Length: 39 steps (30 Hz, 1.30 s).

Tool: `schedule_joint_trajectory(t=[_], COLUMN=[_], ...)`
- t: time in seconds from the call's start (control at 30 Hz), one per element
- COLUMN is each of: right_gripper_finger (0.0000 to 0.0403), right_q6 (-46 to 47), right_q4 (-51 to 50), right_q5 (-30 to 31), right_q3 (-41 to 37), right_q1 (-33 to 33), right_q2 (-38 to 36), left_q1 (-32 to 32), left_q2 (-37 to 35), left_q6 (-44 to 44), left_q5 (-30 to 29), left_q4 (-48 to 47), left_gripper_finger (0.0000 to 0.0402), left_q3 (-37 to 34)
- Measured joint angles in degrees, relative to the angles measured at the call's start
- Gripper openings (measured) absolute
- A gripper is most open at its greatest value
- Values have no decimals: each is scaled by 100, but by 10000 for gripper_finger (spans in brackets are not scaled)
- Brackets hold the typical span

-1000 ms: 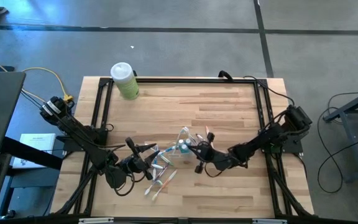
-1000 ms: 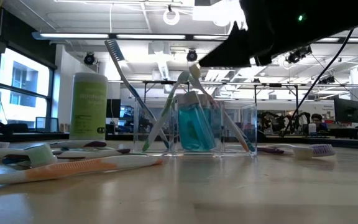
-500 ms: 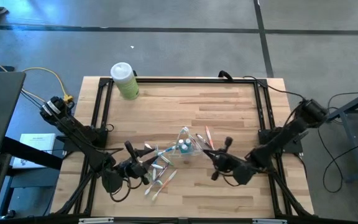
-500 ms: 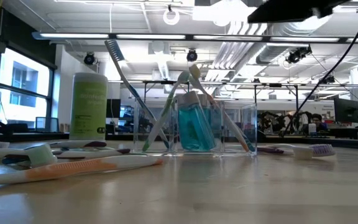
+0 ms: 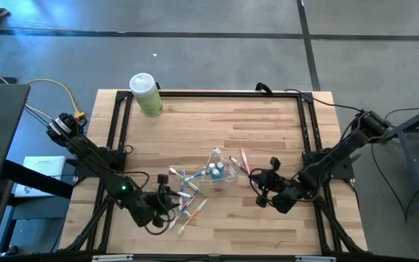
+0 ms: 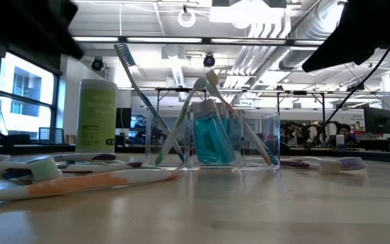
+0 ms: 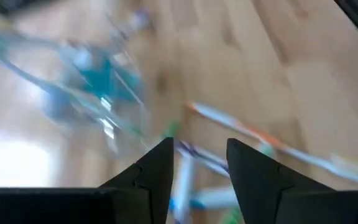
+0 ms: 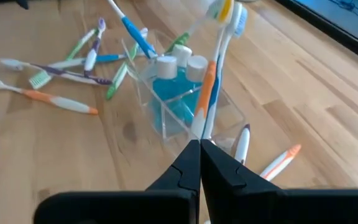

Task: Pick & Place toothbrushing station
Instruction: Put the left violet toothbrush into the transparent organizer

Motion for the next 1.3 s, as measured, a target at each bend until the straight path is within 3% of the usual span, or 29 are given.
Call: schedule_joint_trajectory(t=[0.13,0.43,0.83,1.1,1.3], right_gripper_finger=[2,2,2,2,2], right_q6=[-9,24,21,19,20], right_q4=[18,42,40,40,50], right_q5=[19,42,46,46,47], right_q3=[0,0,0,0,0], right_q1=[-22,-48,-48,-48,-48], right_q2=[-2,0,0,0,0], left_q1=[159,648,906,932,967], left_q2=[-2,16,18,51,506], left_q6=[-650,-1356,-2342,-2197,-2051], left_q5=[671,809,1351,1450,1458], left_q4=[-493,-1193,-1181,-661,-554], left_gripper_finger=[143,175,177,177,177], left_q3=[0,0,-565,-640,-640])
